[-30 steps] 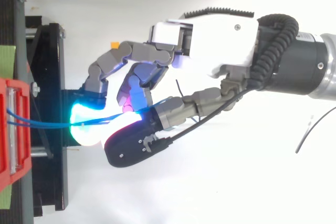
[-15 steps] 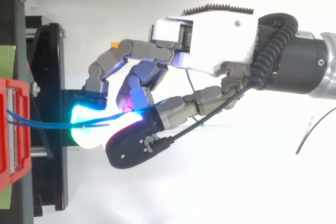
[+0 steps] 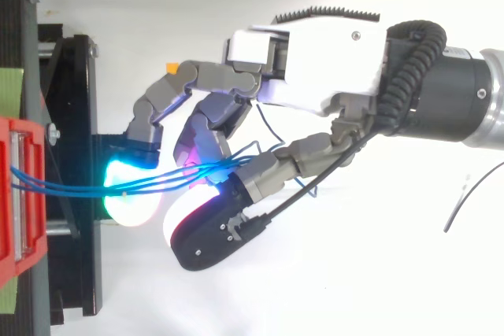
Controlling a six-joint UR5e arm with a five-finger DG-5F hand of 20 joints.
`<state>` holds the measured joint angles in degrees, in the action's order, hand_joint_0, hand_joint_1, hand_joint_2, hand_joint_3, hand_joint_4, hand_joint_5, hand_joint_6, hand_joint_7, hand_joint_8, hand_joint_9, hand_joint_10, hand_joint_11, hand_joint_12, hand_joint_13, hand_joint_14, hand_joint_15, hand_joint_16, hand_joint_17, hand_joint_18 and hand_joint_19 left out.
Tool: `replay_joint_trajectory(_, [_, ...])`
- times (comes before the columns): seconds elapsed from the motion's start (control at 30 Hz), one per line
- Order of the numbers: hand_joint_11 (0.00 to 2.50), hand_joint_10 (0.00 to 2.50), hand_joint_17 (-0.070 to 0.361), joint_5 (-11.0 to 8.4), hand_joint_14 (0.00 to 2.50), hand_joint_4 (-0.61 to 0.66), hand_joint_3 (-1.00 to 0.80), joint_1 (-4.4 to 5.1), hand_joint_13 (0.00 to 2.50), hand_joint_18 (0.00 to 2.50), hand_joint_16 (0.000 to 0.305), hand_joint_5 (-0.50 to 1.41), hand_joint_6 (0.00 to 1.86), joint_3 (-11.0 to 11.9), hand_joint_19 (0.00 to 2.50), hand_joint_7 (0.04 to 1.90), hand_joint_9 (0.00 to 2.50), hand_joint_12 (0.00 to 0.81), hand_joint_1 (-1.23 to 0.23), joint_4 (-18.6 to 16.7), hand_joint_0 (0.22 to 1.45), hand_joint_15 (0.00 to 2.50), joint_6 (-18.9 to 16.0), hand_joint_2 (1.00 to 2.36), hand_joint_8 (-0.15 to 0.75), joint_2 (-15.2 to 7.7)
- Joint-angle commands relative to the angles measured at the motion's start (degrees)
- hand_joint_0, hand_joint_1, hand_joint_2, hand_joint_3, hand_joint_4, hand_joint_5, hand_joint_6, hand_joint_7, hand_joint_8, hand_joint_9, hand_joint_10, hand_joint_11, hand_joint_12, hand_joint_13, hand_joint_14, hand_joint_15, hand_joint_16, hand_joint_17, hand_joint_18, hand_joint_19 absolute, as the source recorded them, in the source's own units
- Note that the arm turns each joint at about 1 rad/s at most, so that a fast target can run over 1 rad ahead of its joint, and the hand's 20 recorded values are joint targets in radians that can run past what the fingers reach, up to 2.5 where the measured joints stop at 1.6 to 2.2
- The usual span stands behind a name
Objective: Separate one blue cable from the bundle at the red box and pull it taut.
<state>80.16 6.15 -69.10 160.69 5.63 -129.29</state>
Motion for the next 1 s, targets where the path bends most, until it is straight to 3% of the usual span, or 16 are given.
replay_joint_trajectory(0.0, [0.99,1.2,0.031,0.0,0.02,0.13,-0.5,0.0,1.07,0.58,0.014,-0.21,0.88,0.02,0.66,0.7,0.81,0.241,-0.86,-0.29,0.61,1.12,0.0,1.0,0.223,0.0])
replay_joint_trajectory(0.03, [1.0,1.2,0.031,0.0,0.02,0.13,-0.5,0.0,1.07,0.58,0.014,-0.21,0.88,0.02,0.66,0.7,0.81,0.243,-0.86,-0.37,0.61,1.11,0.0,1.0,0.218,0.0])
replay_joint_trajectory(0.2, [1.0,1.12,0.028,0.0,0.02,0.12,-0.5,0.0,1.07,0.56,0.012,-0.2,0.87,0.02,0.67,0.7,0.86,0.229,-0.51,-0.46,0.61,1.09,0.18,1.0,0.208,-0.08])
replay_joint_trajectory(0.3, [1.01,1.09,0.027,0.0,0.02,0.11,-0.5,0.0,1.07,0.56,0.012,-0.2,0.87,-0.07,0.66,0.7,0.88,0.229,-0.49,-0.2,0.65,1.09,0.18,1.0,0.208,0.0])
replay_joint_trajectory(0.43, [1.02,1.08,0.026,0.18,0.02,0.1,-0.5,0.0,1.07,0.56,0.012,-0.2,0.87,0.02,0.67,0.7,0.88,0.229,-0.54,-0.2,0.66,1.09,0.18,1.0,0.207,-0.08])
replay_joint_trajectory(0.6, [1.02,1.1,0.027,0.35,0.02,0.06,-0.34,0.0,1.07,0.56,0.012,-0.2,0.89,-0.07,0.66,0.73,0.86,0.24,-0.72,-0.2,0.68,1.1,0.26,1.01,0.214,0.0])
replay_joint_trajectory(0.73, [1.01,1.11,0.027,0.26,0.02,0.01,-0.31,0.0,1.07,0.56,0.012,-0.21,0.92,0.02,0.65,0.76,0.85,0.234,-0.79,-0.2,0.7,1.1,0.35,1.01,0.215,0.0])
replay_joint_trajectory(0.9, [1.01,1.11,0.027,0.35,0.02,0.03,-0.43,0.0,1.06,0.56,0.012,-0.21,0.95,-0.07,0.64,0.76,0.84,0.241,-0.86,-0.37,0.75,1.09,0.35,1.01,0.218,0.0])
replay_joint_trajectory(0.97, [1.03,1.06,0.027,0.35,0.02,0.06,-0.5,0.0,1.07,0.58,0.012,-0.2,0.95,0.02,0.64,0.78,0.86,0.238,-0.86,-0.2,0.69,1.09,0.26,1.0,0.229,0.0])
